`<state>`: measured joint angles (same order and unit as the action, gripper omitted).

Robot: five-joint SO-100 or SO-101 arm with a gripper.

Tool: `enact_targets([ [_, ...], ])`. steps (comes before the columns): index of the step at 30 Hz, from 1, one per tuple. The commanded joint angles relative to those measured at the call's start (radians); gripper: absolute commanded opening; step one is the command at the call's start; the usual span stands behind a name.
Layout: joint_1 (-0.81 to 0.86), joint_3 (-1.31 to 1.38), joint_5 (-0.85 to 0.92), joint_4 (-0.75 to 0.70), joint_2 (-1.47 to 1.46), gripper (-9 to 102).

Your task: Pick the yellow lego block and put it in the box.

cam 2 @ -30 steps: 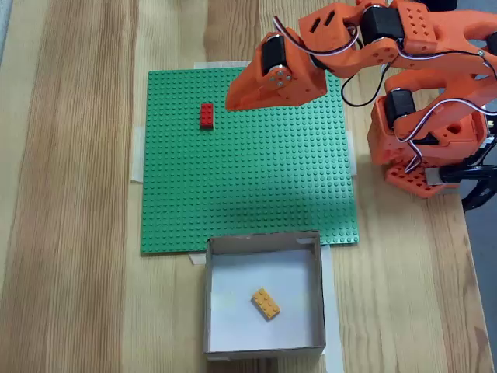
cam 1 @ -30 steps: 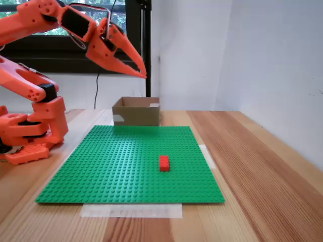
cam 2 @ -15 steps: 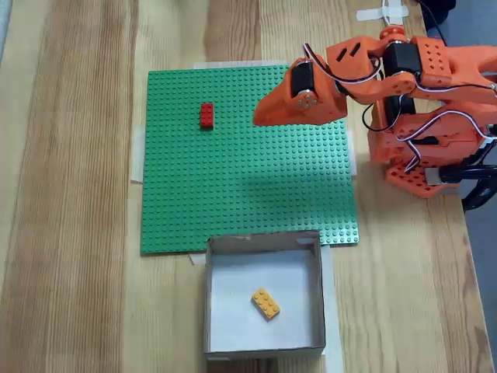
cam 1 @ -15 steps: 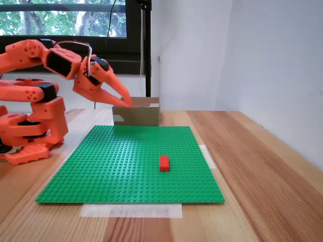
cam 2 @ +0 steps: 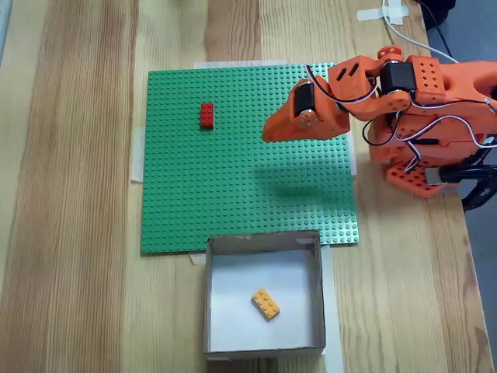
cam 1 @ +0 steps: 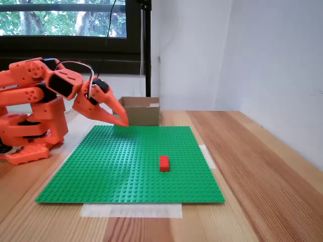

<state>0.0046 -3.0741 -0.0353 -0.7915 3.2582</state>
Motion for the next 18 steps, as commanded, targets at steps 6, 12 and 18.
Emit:
enact_targets([
  [6,0.002,-0.032,0.025,0.026,0.005,-1],
  [12,-0.003,-0.055,0.034,0.023,0.005,-1],
  [18,-0.006,-0.077,0.034,0.017,0.005,-1],
])
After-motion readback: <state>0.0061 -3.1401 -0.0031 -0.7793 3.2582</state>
